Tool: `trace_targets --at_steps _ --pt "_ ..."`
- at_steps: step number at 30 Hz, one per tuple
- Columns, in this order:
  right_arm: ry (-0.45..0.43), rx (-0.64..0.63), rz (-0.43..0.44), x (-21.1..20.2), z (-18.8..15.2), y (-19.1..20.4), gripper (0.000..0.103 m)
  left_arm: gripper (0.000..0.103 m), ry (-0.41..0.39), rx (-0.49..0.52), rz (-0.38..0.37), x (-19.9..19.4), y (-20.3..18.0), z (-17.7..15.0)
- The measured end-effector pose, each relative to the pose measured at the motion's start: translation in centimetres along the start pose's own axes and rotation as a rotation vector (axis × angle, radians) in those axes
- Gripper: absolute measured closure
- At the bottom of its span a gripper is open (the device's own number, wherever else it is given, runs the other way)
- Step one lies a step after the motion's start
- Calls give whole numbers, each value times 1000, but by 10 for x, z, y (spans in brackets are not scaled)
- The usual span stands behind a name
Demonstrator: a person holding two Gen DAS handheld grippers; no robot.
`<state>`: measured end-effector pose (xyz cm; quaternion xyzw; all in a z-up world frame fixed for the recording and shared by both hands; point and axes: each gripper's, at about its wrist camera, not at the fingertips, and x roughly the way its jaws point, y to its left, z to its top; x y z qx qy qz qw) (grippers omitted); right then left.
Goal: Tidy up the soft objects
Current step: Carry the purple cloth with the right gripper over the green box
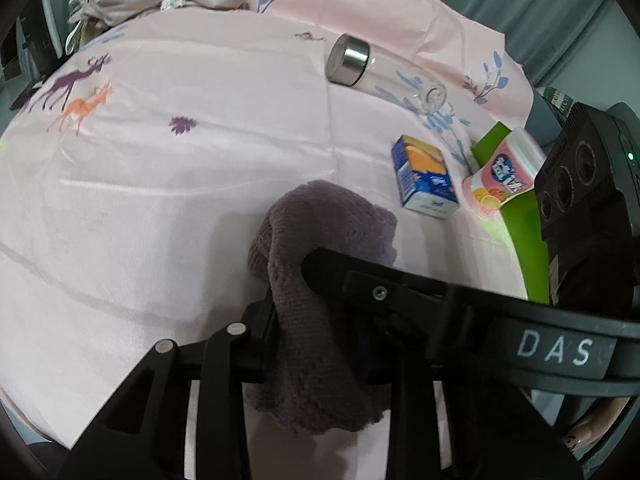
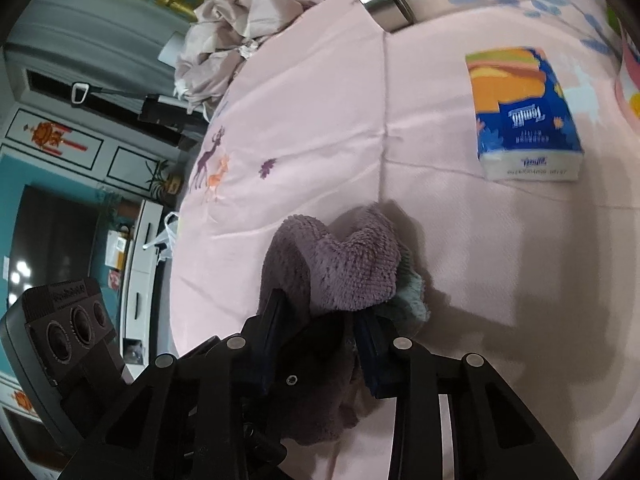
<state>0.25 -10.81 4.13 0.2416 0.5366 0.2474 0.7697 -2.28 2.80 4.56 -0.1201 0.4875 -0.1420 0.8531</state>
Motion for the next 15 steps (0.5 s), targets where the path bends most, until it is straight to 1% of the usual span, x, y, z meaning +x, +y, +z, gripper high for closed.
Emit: trace_targets --at_steps 4,8,12,15 --pt "-49 -21 8 -18 2 8 68 76 -40 34 -8 -13 -14 6" --pt "-123 -44 13 -45 5 16 68 76 -93 81 -23 -29 -32 14" --pt "-222 -58 9 -81 7 23 68 77 -150 147 -52 -46 -58 24" --pt "-303 -58 -6 -111 9 22 68 77 -188 199 -93 -54 -81 33"
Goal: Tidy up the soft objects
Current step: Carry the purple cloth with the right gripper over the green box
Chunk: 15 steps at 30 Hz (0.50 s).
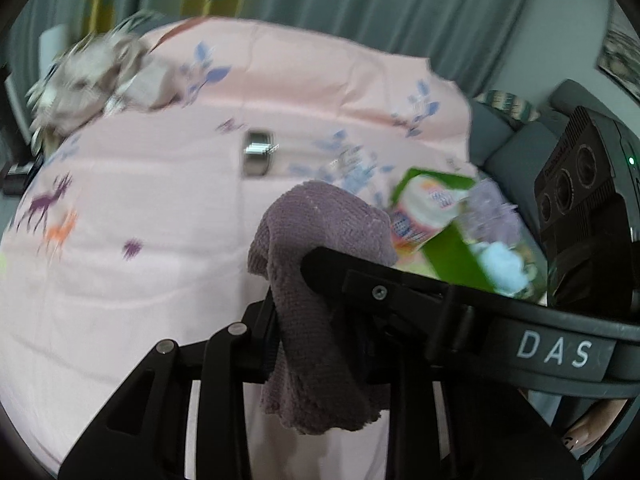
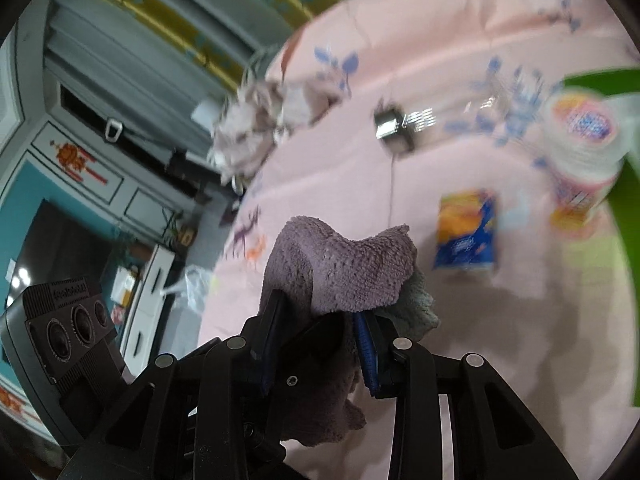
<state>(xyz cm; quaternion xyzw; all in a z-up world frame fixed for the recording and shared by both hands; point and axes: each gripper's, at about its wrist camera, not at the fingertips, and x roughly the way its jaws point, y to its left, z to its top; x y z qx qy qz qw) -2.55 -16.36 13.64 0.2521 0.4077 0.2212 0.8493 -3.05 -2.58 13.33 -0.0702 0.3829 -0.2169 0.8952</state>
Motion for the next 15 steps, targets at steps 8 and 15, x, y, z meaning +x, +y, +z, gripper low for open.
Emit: trace_targets --at_steps 8,15 --pt "-195 52 -57 -77 24 -23 67 77 -65 105 -123 3 -66 37" --pt "-342 114 -109 -136 43 -56 67 77 -91 190 -226 19 -130 62"
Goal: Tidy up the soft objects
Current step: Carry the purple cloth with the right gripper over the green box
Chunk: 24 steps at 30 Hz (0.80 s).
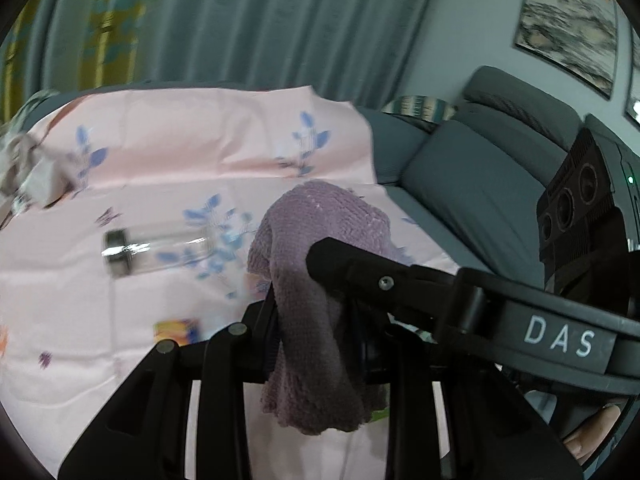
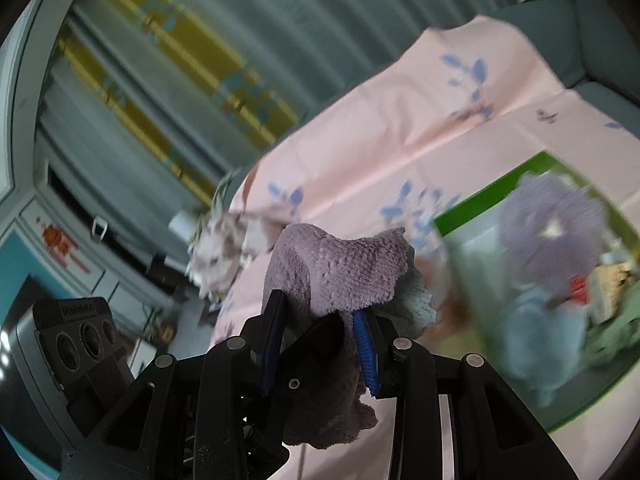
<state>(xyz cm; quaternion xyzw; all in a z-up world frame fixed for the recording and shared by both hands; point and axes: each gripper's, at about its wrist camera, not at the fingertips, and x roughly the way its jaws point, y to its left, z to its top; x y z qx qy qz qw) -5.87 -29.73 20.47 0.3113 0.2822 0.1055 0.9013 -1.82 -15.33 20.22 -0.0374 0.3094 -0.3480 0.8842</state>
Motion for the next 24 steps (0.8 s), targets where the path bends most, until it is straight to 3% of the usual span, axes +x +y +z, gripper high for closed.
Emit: trace_targets --at_steps 10,24 --pt "-68 24 -67 -12 46 -43 67 78 31 -4 -56 54 -40 31" --pt "-26 165 -86 12 47 -113 67 78 171 25 0 123 -50 20"
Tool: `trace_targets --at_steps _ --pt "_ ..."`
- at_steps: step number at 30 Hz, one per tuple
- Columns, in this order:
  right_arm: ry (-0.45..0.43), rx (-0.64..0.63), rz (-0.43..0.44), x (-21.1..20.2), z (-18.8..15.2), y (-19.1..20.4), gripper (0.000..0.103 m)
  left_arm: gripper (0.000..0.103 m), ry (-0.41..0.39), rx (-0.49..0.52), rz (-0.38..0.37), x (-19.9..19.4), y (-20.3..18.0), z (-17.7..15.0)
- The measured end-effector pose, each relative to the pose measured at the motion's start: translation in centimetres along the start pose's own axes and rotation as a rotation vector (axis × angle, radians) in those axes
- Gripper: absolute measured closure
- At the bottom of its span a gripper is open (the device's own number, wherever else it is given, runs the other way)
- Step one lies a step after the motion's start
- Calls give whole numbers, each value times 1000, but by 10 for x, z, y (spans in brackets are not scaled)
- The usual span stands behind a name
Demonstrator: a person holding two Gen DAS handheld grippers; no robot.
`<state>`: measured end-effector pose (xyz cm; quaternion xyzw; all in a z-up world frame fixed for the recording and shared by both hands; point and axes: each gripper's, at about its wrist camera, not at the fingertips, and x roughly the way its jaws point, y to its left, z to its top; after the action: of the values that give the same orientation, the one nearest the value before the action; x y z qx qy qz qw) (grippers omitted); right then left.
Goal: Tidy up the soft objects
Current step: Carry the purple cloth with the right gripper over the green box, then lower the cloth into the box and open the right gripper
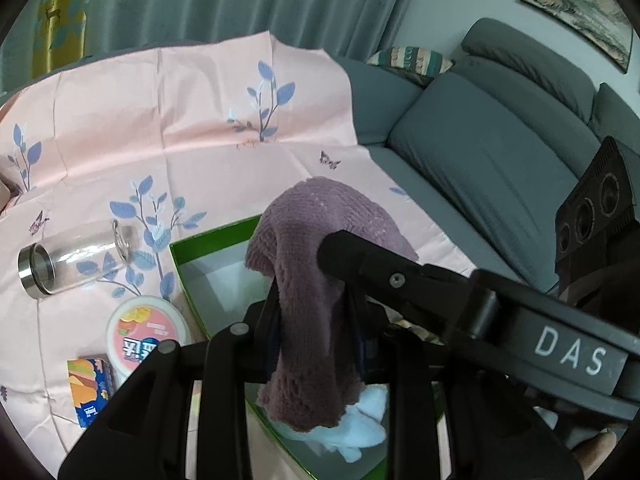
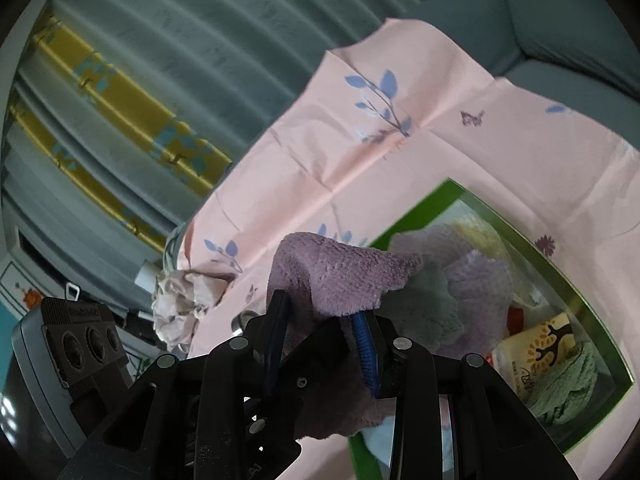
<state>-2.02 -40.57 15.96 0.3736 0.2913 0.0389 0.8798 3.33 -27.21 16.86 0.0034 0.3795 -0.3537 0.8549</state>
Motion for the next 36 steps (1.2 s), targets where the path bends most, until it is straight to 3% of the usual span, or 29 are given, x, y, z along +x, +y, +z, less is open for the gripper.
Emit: trace_targets --at_steps 10,14,22,30,32,34,36 --pt "32 97 -57 9 -1 -31 67 77 72 -5 14 36 -1 -5" --pt "41 123 -114 10 -2 -42 67 72 94 12 54 48 -4 -6" --pt "50 170 -128 9 -3 -56 67 51 135 -9 79 62 1 -10" --pt "-27 140 -166 -16 -2 -44 67 28 107 11 46 37 -7 -9" --pt "-49 130 -173 -24 -2 -40 63 24 79 0 23 23 -5 -7" --pt "-68 111 -188 -31 -3 -34 48 19 58 -26 -4 10 1 -4" --pt "-76 87 -176 -38 -4 -27 44 15 52 -15 -13 -1 4 -3"
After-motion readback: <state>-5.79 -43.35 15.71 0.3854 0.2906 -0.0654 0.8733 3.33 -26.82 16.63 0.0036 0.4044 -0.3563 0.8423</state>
